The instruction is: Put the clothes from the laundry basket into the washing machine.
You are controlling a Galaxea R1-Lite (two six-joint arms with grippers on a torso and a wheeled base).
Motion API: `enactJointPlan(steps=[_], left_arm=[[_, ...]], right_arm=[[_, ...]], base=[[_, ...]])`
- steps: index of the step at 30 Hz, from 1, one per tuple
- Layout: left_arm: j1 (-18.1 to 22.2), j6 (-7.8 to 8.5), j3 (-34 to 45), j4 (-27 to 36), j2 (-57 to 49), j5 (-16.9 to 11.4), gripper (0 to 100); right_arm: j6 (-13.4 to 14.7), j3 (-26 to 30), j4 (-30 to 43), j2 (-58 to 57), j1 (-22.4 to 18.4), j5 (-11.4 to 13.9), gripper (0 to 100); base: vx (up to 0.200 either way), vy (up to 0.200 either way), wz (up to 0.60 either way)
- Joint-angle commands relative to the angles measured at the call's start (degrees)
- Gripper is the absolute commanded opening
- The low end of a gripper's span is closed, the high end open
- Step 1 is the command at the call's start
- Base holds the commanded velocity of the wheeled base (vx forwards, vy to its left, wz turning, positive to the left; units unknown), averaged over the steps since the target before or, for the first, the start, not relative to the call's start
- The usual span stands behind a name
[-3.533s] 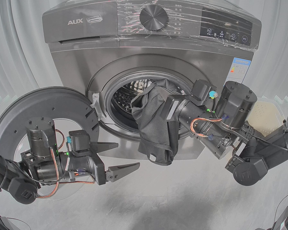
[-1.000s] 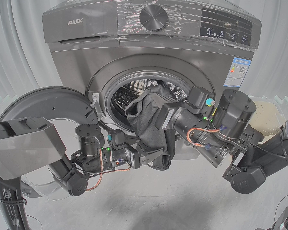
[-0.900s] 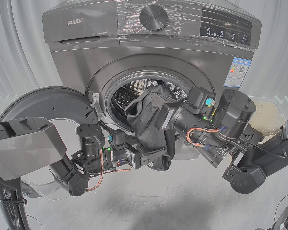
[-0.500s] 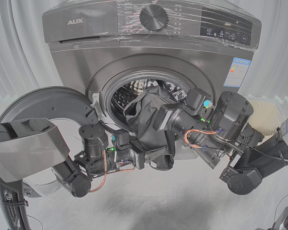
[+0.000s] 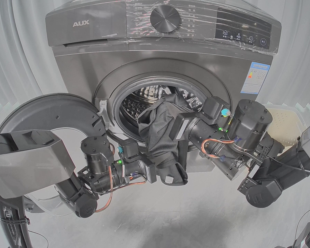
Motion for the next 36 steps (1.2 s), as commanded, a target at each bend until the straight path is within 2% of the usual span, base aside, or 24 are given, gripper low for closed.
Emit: enactJointPlan(steps=[1, 3, 4, 8, 13, 15, 18, 19, 36], left_arm=[[-1.47, 0.23, 5.77, -3.78, -3.13, 0.15, 0], [-1.47, 0.67, 7.79, -4.74, -3.65, 0.06, 0], [-1.47, 0.67, 7.79, -4.74, -3.65, 0.06, 0], [-0.86, 0.85, 9.55, -4.83, -6.03, -0.21, 0], [0.46, 0.05, 8.67, -4.83, -8.84, -0.12, 0], [1.69, 0.23, 8.05, -4.83, -9.72, -0.03, 0], [2.22, 0.23, 7.88, -4.83, -9.90, -0.03, 0], [4.24, 0.14, 6.91, -4.83, -10.16, 0.06, 0], [4.50, -0.12, 5.59, -4.83, -10.07, -0.03, 0]], right_arm=[[-0.42, 0.43, -0.04, 0.48, -1.41, 0.07, 0], [-0.95, 1.05, -0.04, 0.74, -1.76, 0.33, 0], [-0.95, 1.05, -0.04, 0.74, -1.76, 0.33, 100], [-1.13, 3.77, 0.84, 0.56, -1.93, 0.60, 100], [-1.65, 8.61, 1.10, 0.13, -3.60, 0.69, 100], [-3.06, 11.60, 1.36, -0.23, -4.57, 0.95, 100], [-3.06, 12.39, 1.89, -0.58, -4.75, 1.04, 100], [-3.15, 14.59, 4.35, -1.63, -4.92, 1.13, 100], [-3.41, 18.36, 6.20, 0.13, -7.56, 1.56, 100]], base=[[0.000, 0.000, 0.00], [0.000, 0.000, 0.00], [0.000, 0.000, 0.00], [0.000, 0.000, 0.00], [0.000, 0.000, 0.00], [0.000, 0.000, 0.00], [0.000, 0.000, 0.00], [0.000, 0.000, 0.00], [0.000, 0.000, 0.00]])
